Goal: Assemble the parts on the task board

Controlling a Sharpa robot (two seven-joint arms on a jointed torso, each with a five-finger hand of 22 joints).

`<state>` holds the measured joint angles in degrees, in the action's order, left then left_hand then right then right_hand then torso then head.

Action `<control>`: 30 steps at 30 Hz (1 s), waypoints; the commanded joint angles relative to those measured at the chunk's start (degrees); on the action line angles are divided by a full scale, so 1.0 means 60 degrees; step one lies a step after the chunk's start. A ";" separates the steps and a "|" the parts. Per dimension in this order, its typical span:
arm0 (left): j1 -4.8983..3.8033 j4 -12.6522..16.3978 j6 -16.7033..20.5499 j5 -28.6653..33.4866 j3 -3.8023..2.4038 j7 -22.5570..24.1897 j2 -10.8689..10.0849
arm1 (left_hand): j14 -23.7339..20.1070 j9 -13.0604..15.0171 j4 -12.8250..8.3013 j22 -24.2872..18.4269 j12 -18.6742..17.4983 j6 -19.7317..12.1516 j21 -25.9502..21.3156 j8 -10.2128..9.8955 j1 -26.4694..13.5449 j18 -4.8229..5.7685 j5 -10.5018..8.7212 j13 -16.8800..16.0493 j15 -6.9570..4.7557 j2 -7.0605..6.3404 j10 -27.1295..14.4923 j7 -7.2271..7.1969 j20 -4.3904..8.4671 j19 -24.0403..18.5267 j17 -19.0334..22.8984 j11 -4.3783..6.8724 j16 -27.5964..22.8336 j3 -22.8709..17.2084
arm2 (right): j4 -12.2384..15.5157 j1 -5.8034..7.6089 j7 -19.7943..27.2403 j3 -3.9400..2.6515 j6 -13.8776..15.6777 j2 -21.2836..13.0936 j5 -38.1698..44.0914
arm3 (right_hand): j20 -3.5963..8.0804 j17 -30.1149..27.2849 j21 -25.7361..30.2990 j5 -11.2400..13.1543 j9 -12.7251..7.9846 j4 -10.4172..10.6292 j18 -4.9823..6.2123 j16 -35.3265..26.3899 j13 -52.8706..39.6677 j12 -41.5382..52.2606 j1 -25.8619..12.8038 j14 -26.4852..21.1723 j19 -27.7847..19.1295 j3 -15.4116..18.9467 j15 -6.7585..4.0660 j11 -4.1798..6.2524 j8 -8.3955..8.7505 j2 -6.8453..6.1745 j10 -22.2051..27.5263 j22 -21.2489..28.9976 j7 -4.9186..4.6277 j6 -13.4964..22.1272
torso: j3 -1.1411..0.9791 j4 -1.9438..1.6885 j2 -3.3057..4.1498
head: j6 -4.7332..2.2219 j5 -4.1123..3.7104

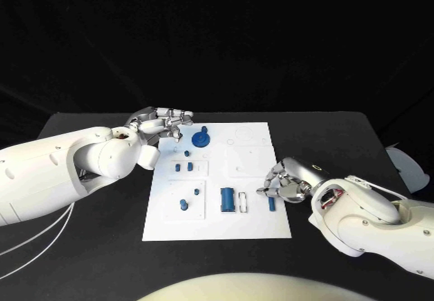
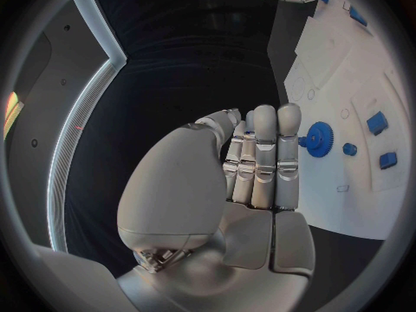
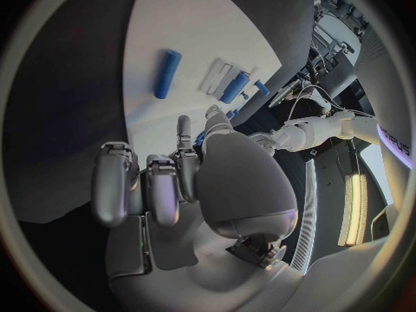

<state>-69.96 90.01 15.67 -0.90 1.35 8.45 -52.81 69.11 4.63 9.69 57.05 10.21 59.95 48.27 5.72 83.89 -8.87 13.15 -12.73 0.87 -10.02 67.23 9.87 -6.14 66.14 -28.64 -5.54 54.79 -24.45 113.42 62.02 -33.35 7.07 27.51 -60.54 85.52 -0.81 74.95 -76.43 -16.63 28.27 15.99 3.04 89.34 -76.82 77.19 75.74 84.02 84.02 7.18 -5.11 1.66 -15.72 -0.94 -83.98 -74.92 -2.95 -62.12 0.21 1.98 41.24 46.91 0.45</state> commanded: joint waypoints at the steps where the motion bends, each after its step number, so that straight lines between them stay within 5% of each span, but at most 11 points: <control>1: -0.0005 0.0019 -0.0147 0.0022 -0.0002 0.0035 -0.0011 | -0.0069 -0.0015 -0.0001 -0.0011 0.0056 -0.0035 -0.0053 0.0002 -0.0084 -0.0069 -0.0006 0.0005 0.0030 0.0033 -0.0064 0.0025 -0.0009 -0.0044 0.0016 0.0006 -0.0054 0.0011 | 0.0127 0.0010 0.0091 0.0008 -0.0150 -0.0314 0.0514 | -0.0096 0.2225 -0.0009 -0.0050 -0.0026 0.0035 -0.0111 -0.0024 -0.0686 -0.0232 0.0130 0.0931 0.0373 -0.0031 0.0060 -0.0063 0.0065 0.0031 -0.0192 -0.1980 -0.0006 0.0016 | -0.0012 0.0010 0.0009 | -0.0002 -0.0045; 12: -0.0004 0.0018 -0.0167 0.0022 0.0004 0.0033 -0.0007 | -0.0070 -0.0017 0.0004 -0.0023 0.0059 -0.0042 -0.0071 0.0000 -0.0094 -0.0072 -0.0007 0.0006 0.0032 0.0035 -0.0073 0.0028 -0.0010 -0.0049 0.0018 0.0004 -0.0054 0.0013 | 0.0131 -0.0181 0.0086 0.0077 -0.0324 -0.0743 0.0771 | -0.0116 0.2238 -0.0034 -0.0060 -0.0051 0.0054 -0.0113 -0.0018 -0.0692 -0.0226 0.0153 0.0935 0.0379 -0.0048 0.0066 -0.0059 0.0089 0.0044 -0.0199 -0.1986 0.0008 -0.0107 | -0.0001 -0.0018 0.0009 | 0.0028 -0.0145; 19: -0.0004 0.0017 -0.0177 0.0022 0.0006 0.0028 -0.0020 | -0.0070 -0.0017 0.0004 -0.0023 0.0059 -0.0042 -0.0071 0.0000 -0.0094 -0.0072 -0.0007 0.0006 0.0032 0.0035 -0.0073 0.0028 -0.0010 -0.0049 0.0018 0.0004 -0.0054 0.0013 | -0.0026 -0.0459 0.0062 0.0090 -0.0293 -0.0486 0.0805 | -0.0129 0.2228 -0.0017 -0.0109 -0.0086 0.0095 -0.0108 -0.0023 -0.0683 -0.0246 0.0073 0.0932 0.0375 -0.0015 0.0069 -0.0061 0.0143 0.0017 -0.0195 -0.1983 0.0005 -0.0172 | 0.0000 -0.0040 0.0012 | 0.0042 -0.0129; 30: -0.0004 0.0043 -0.0179 0.0022 0.0007 0.0021 -0.0071 | -0.0070 -0.0017 0.0004 -0.0023 0.0059 -0.0042 -0.0071 0.0000 -0.0094 -0.0072 -0.0007 0.0006 0.0032 0.0035 -0.0073 0.0028 -0.0010 -0.0049 0.0018 0.0004 -0.0054 0.0013 | -0.0320 -0.0587 0.0026 0.0092 -0.0548 -0.0179 0.0825 | -0.0136 0.2221 0.0004 -0.0130 -0.0101 0.0101 -0.0103 -0.0027 -0.0671 -0.0267 0.0011 0.0931 0.0369 0.0004 0.0067 -0.0052 0.0159 0.0005 -0.0191 -0.1978 0.0025 -0.0268 | 0.0008 -0.0026 0.0020 | 0.0074 -0.0106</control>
<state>-69.96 90.08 15.59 -0.89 1.42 8.40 -53.27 68.93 4.58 9.69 56.96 10.21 59.95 48.04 5.72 83.89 -8.87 13.14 -12.73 1.05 -10.02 67.23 9.88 -6.14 66.14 -28.59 -5.54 54.79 -24.45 111.67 58.59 -33.27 7.59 26.01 -61.69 89.38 -1.24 74.93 -76.43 -17.20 27.74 16.31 3.04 89.34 -80.41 75.88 76.12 84.03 84.02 7.18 -5.11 1.47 -14.99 -0.56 -83.78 -74.95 -2.84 -63.49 0.25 1.79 41.34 47.30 -0.20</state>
